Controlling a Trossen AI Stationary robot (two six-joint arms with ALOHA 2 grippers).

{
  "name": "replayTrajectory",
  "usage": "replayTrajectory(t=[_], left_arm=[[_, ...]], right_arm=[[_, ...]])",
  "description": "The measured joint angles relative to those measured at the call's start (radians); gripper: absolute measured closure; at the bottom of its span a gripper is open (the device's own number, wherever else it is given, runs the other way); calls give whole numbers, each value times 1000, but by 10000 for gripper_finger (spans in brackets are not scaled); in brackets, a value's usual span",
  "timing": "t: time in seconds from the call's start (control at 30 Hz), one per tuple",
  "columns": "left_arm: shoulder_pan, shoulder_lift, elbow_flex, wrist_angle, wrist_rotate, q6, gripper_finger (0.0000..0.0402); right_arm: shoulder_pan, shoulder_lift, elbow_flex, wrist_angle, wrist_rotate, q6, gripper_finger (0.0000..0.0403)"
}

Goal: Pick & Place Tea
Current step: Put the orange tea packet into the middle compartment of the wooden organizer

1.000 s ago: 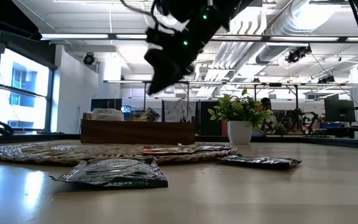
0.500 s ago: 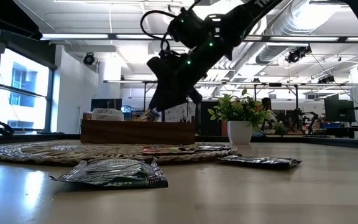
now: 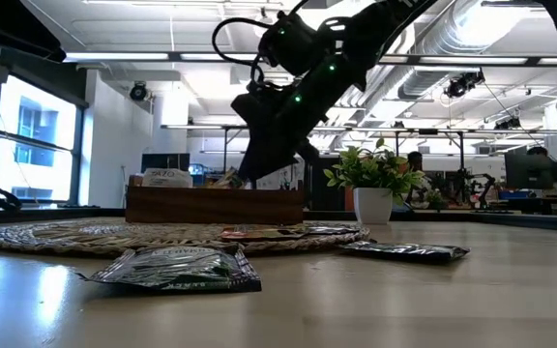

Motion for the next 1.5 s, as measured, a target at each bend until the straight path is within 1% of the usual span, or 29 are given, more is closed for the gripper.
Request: replayTrajectory(t=[0.17, 0.23, 0.37, 0.53, 0.6, 0.67, 0.77, 0.83, 0.93, 1.07, 1.13, 1.27, 1.4, 1.5], left_arm=[[0, 0, 0, -1, 0, 0, 273], [0, 0, 0, -1, 0, 0, 273], [0, 0, 0, -3, 0, 0, 273], [0, 0, 0, -3, 0, 0, 273], [0, 0, 0, -3, -1, 0, 273], [0, 0, 0, -4, -1, 0, 273], [0, 0, 0, -4, -1, 0, 273], [0, 0, 0, -4, -1, 0, 273], [0, 0, 0, -4, -1, 0, 273], [0, 0, 0, -4, -1, 0, 273], [0, 0, 0, -4, -1, 0, 273], [0, 0, 0, -4, -1, 0, 273], [0, 0, 0, -4, -1, 0, 273], [0, 0, 0, -6, -3, 0, 273]], right_arm=[[-1, 0, 0, 0, -44, -17, 382], [-1, 0, 0, 1, -46, -54, 397], [-1, 0, 16, 3, -24, -96, 396], [-1, -7, 102, -8, -15, -235, 398], [-1, -8, 162, -66, -16, -304, 400], [-1, -5, 224, -162, -16, -363, 400], [-7, -2, 280, -317, -14, -397, 401], [-11, -1, 297, -362, -13, -406, 401], [-15, -1, 302, -369, -18, -483, 401], [-16, 0, 302, -333, 42, -560, 402], [-17, 0, 302, -309, 48, -585, 402], [-21, 5, 301, -298, -20, -588, 402], [-22, 32, 294, -331, 21, -587, 402], [-22, 48, 293, -322, 41, -587, 402]])
